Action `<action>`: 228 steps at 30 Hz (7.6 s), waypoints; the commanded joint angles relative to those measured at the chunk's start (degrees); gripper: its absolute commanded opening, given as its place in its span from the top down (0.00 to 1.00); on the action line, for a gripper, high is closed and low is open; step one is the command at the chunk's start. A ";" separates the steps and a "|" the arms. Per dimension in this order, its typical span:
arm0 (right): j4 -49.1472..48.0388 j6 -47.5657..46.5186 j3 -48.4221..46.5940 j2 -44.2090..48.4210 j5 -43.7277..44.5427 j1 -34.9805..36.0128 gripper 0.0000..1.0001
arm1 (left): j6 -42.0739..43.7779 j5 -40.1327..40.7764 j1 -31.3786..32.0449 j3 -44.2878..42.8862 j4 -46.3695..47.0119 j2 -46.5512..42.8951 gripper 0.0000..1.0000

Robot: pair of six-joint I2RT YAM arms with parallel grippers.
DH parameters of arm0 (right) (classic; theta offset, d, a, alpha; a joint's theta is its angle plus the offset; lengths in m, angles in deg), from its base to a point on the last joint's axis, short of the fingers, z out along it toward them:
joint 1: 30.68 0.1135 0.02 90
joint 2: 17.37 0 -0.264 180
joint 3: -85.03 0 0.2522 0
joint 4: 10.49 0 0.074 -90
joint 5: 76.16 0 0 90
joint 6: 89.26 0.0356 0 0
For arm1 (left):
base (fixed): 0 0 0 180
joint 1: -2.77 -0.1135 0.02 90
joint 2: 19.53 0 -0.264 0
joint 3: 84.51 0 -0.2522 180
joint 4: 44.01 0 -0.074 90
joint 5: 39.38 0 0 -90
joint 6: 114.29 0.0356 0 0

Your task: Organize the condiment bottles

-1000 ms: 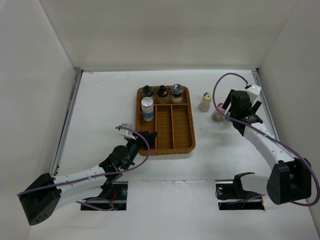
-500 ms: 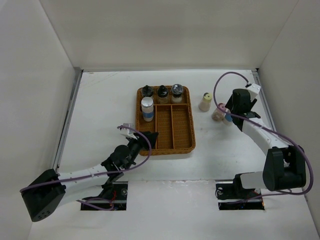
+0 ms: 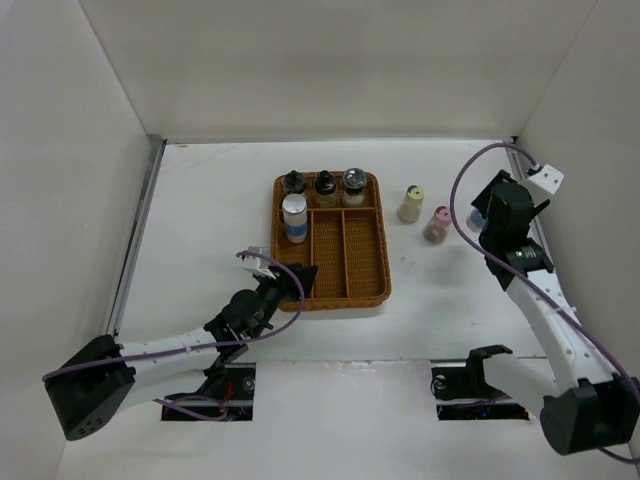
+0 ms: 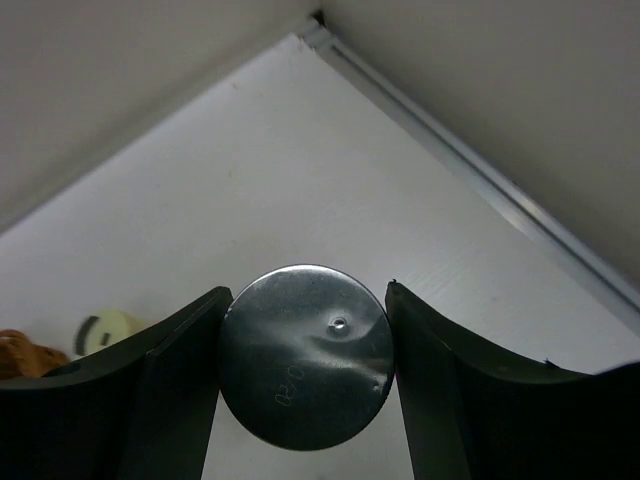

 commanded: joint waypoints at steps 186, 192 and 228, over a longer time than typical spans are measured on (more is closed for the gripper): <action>-21.89 0.09 -21.21 -45.74 -6.30 41.62 0.31 | -0.27 7.21 -3.71 4.11 -0.85 -13.72 0.50; -20.31 0.27 -22.00 -38.99 -7.61 41.70 0.22 | -0.18 7.21 -3.62 3.94 -0.77 -13.28 0.50; -16.96 -0.09 1.39 -23.23 -2.34 9.63 0.19 | 0.26 4.22 -2.31 2.00 2.48 -4.58 0.48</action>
